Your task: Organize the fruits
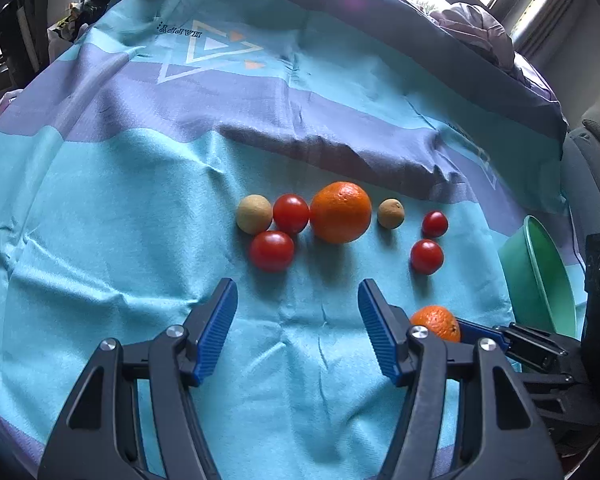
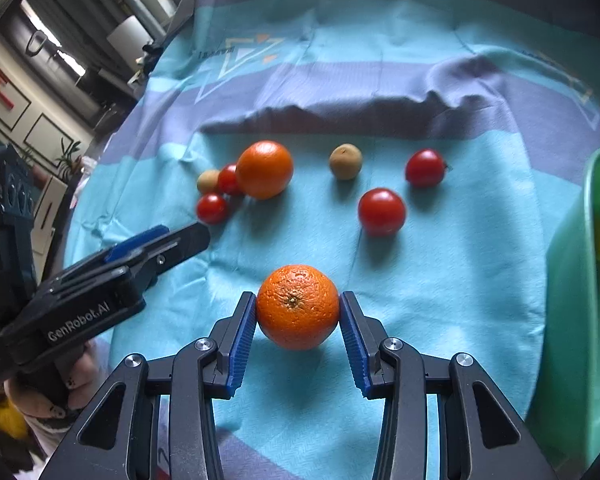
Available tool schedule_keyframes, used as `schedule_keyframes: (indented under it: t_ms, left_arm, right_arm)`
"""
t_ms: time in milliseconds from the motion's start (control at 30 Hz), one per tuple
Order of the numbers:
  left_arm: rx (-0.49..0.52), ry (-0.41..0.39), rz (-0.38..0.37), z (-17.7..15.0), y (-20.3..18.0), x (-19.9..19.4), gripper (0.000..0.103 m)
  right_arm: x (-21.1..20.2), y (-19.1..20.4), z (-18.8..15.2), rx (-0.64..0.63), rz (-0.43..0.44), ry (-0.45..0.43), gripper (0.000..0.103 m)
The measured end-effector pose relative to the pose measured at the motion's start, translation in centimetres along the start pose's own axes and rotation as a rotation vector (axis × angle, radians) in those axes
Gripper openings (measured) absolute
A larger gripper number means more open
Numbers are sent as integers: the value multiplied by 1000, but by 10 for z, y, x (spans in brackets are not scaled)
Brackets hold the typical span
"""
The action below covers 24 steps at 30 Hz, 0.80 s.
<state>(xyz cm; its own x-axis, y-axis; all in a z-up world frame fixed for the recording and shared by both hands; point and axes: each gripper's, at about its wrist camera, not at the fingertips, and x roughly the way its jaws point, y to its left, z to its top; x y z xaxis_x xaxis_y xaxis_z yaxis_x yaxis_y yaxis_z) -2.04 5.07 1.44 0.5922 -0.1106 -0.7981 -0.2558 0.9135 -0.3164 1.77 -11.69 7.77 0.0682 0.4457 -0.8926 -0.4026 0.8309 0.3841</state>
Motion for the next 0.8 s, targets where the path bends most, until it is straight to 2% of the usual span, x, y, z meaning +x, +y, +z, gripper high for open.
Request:
schedule_keyframes:
  t_ms: [167,300,533,800]
  left_arm:
    - [12,1,1,0,-1,1,62]
    - [23,0,3,-1,-4,1,62]
    - [29,-23,-9,-2,-7,-9,62]
    - [93,-38,-44,-10,-28,-15,61]
  right_arm:
    - [12,3,-4,-11,-49,46,43]
    - [6,2,-3,-7,-30,40,44]
    - [-22,-4,-3,5,-20,-47,44]
    - [-49,-22,1,113,43,-167,44]
